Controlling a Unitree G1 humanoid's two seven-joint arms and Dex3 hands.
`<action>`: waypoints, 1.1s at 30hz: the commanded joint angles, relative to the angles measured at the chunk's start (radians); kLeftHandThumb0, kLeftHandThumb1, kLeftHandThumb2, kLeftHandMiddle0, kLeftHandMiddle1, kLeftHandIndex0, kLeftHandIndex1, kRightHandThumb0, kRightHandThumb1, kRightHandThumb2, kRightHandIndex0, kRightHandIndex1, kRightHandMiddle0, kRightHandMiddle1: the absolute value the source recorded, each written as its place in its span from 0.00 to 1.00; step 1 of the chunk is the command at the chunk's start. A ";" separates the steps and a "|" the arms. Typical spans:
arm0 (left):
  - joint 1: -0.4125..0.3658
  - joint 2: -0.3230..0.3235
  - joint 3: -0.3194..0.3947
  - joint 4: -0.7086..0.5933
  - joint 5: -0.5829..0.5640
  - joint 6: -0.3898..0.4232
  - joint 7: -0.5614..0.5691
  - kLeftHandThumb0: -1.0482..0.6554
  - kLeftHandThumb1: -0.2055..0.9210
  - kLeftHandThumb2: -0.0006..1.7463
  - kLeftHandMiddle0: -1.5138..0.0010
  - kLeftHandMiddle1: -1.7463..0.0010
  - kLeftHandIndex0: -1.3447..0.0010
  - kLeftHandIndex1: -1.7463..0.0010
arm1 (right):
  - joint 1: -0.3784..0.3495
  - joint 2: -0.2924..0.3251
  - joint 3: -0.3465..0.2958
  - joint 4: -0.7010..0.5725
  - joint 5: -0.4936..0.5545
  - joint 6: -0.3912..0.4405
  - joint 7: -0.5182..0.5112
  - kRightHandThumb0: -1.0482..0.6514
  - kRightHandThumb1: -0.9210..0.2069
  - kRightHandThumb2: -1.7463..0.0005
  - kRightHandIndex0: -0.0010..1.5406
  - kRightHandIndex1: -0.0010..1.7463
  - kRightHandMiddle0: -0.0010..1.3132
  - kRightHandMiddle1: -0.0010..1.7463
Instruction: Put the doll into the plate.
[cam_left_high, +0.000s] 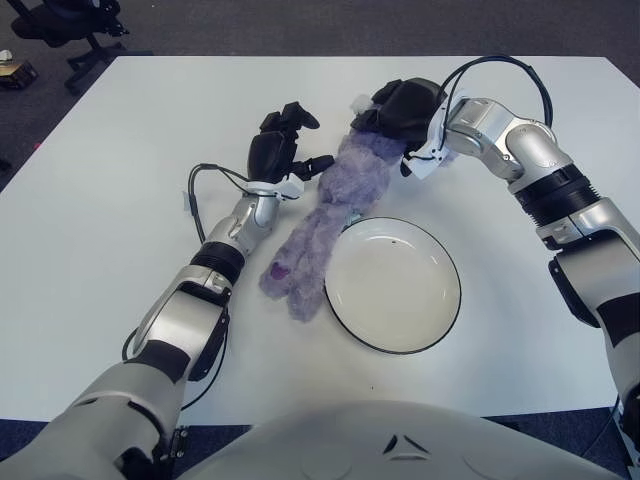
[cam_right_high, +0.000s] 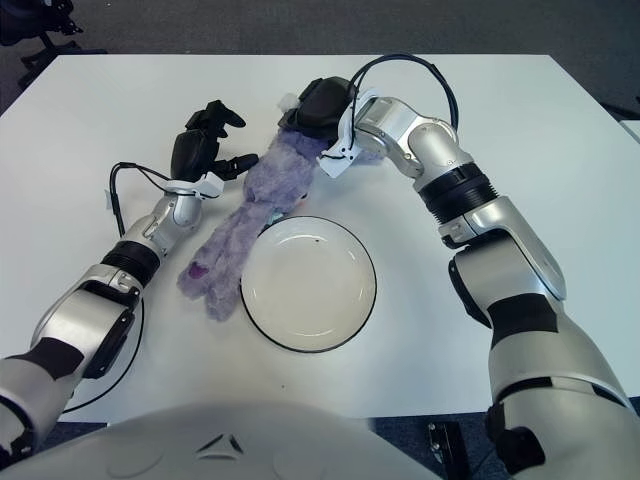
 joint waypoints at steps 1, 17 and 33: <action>-0.005 0.013 0.000 -0.011 0.009 0.036 0.005 0.62 1.00 0.24 0.80 0.11 0.84 0.08 | 0.006 -0.004 0.005 0.010 -0.007 0.019 -0.020 0.28 0.10 1.00 0.26 0.00 0.29 0.01; 0.005 -0.006 0.009 -0.048 0.014 0.139 0.050 0.62 1.00 0.25 0.80 0.18 0.85 0.00 | 0.009 0.001 0.021 0.040 -0.006 0.050 -0.062 0.33 0.12 1.00 0.39 0.06 0.40 0.04; 0.006 -0.010 0.015 -0.051 0.008 0.118 0.116 0.62 1.00 0.25 0.80 0.18 0.86 0.00 | 0.020 0.007 0.055 0.107 -0.051 0.115 -0.218 0.66 0.00 0.96 0.22 0.54 0.39 0.38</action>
